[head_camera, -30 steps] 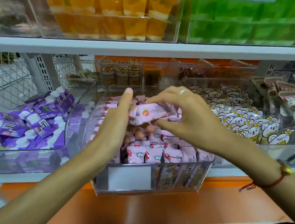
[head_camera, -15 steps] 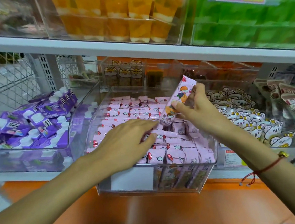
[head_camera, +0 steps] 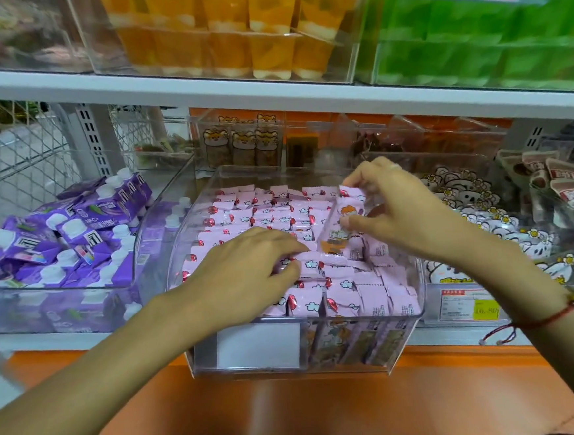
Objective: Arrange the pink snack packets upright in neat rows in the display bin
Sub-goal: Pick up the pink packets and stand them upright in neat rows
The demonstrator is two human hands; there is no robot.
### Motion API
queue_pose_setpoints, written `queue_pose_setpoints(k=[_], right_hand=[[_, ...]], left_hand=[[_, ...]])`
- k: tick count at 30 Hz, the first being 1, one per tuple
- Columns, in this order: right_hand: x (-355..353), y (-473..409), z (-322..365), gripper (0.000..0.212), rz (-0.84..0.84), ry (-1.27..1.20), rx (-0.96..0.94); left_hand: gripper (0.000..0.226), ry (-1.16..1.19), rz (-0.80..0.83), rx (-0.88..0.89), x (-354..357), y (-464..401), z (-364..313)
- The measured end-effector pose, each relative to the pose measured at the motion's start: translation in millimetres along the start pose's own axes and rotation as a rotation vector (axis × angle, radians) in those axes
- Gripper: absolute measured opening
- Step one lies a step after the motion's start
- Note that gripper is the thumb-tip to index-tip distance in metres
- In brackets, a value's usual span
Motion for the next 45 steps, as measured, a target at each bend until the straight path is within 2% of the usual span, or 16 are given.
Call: queue_pose_setpoints(k=[4,7,10,14,18,20,22,24,29,34,39,45], right_hand=[[0,1,5,0.027,0.054,0.102,-0.074],[19,1,6,0.034,0.145,0.251,-0.125],[34,2,4,0.03,0.25,0.333,-0.178],[38,-2,4,0.028,0.355,0.373,-0.182],[27,-17,5,0.027,0.478,0.307,-0.153],[18,-26,2,0.026,0.438,0.264,-0.126],[12,-36,-4,0.022,0.302,0.232,-0.087],[15,-44,-9,0.018,0.245,0.267,-0.065],[35,-56,-13,0.018,0.417,0.324,-0.037],[32,-56,-12,0.003,0.385,0.203,-0.063],[40,-46,-11,0.002,0.45,0.089,-0.066],[35,-39,-11,0.009,0.242,-0.036,-0.062]], left_hand=[[0.034,-0.003,-0.003,0.006,0,-1,0],[0.033,-0.016,-0.018,0.017,-1,-1,-1],[0.034,-0.025,-0.018,0.022,-1,-1,-1],[0.033,-0.02,-0.037,0.03,-1,-1,-2],[0.036,0.019,-0.04,0.056,-3,-3,-5],[0.041,0.004,0.012,0.106,-1,-6,-6],[0.045,-0.007,0.049,0.118,0,-10,-7],[0.047,-0.032,0.088,0.101,2,-14,-5],[0.049,-0.072,0.221,0.078,3,-21,-2],[0.046,-0.065,0.168,0.084,2,-17,-2],[0.043,-0.06,0.095,0.068,1,-16,-4],[0.044,-0.033,0.152,0.061,2,-17,-2]])
Point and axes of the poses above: each hand's wrist, its own y-axis away from the middle knuckle, its own x-axis out of the palm, z = x × y, the point moved 2 cm from there along -y, towards the middle knuckle, and after that the axes turned 6 degrees about y, right-handed, at the moved point
